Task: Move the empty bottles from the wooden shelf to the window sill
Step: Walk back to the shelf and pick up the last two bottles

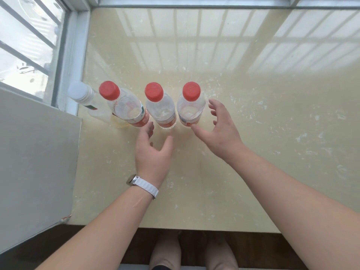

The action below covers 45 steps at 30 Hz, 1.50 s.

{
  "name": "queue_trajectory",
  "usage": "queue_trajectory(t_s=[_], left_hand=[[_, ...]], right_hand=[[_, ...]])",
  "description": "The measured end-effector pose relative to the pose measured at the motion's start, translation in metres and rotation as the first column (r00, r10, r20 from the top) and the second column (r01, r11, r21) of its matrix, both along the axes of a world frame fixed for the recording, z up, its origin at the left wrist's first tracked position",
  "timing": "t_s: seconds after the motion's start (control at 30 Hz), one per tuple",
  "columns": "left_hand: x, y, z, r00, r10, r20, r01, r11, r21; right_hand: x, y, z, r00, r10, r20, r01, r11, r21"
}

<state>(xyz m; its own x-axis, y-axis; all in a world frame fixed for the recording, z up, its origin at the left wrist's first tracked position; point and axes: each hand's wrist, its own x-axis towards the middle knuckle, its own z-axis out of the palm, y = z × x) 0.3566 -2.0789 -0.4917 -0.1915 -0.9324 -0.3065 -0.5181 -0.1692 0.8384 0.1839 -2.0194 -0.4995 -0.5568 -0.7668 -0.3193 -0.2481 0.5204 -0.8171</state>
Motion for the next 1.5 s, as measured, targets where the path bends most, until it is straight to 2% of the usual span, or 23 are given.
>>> queue_trajectory(t_s=[0.1,0.2,0.37,0.43,0.5,0.67,0.77,0.9,1.1,1.33,1.5], left_hand=[[0.012,0.003,0.026,0.969,-0.227,0.096,0.240,0.959,-0.149],[0.023,0.001,0.058,0.866,-0.425,0.263,0.492,0.819,-0.296],[0.024,-0.008,0.117,0.736,-0.493,0.464,0.672,0.616,-0.412],[0.020,-0.009,0.136,0.666,-0.484,0.567,0.738,0.540,-0.405],[0.017,-0.005,0.155,0.608,-0.470,0.640,0.780,0.506,-0.369],[0.007,0.020,0.205,0.556,-0.479,0.680,0.816,0.472,-0.334],[0.000,0.033,0.230,0.570,-0.491,0.659,0.816,0.434,-0.382],[-0.011,0.046,0.258,0.582,-0.507,0.636,0.813,0.366,-0.452],[-0.028,0.056,0.296,0.535,-0.549,0.642,0.836,0.234,-0.497],[-0.060,0.081,0.336,0.461,-0.617,0.638,0.797,-0.028,-0.604],[-0.092,0.117,0.349,0.349,-0.691,0.633,0.748,-0.201,-0.632]], right_hand=[[-0.007,0.014,0.031,0.995,0.055,-0.078,-0.054,0.998,0.017],[-0.011,0.030,0.065,0.966,0.153,-0.211,-0.143,0.988,0.058],[-0.013,0.055,0.125,0.911,0.229,-0.342,-0.207,0.973,0.098],[-0.014,0.063,0.150,0.879,0.261,-0.398,-0.233,0.965,0.118],[-0.015,0.072,0.174,0.851,0.284,-0.442,-0.248,0.959,0.139],[-0.022,0.099,0.229,0.767,0.345,-0.541,-0.289,0.939,0.189],[-0.029,0.118,0.258,0.726,0.364,-0.583,-0.292,0.931,0.218],[-0.034,0.143,0.292,0.672,0.371,-0.641,-0.273,0.929,0.251],[-0.026,0.190,0.334,0.615,0.294,-0.731,-0.160,0.955,0.250],[-0.008,0.242,0.372,0.546,0.188,-0.816,0.036,0.968,0.247],[0.010,0.298,0.385,0.488,0.089,-0.868,0.225,0.948,0.224]])
